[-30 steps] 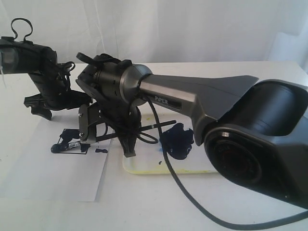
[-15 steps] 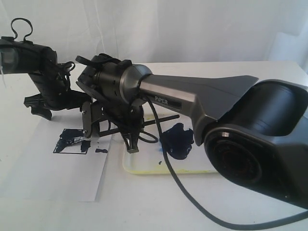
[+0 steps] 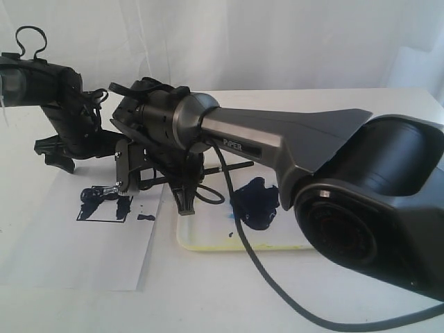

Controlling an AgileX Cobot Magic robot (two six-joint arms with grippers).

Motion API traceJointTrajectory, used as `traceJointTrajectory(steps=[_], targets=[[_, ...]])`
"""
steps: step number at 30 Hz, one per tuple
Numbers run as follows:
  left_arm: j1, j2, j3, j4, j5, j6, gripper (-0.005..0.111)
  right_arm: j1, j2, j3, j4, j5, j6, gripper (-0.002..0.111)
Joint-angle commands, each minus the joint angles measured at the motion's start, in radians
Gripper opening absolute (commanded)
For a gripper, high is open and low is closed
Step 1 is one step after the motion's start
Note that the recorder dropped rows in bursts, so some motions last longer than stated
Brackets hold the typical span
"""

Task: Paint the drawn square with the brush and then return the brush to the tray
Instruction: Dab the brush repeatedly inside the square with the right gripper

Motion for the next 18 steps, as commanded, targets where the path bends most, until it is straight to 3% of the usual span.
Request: traceJointTrajectory(steps=[1,18], targets=[[0.004,0.047,0.029,-0.010,0.121,-0.006,0.105,-0.001,-0.002,-0.006,-0.013,0.022,0.008,0.000],[0.004,0.047,0.029,-0.010,0.119,-0.004,0.105,0.008,-0.002,-0.006,0.043,0.090,-0.071,0.000]])
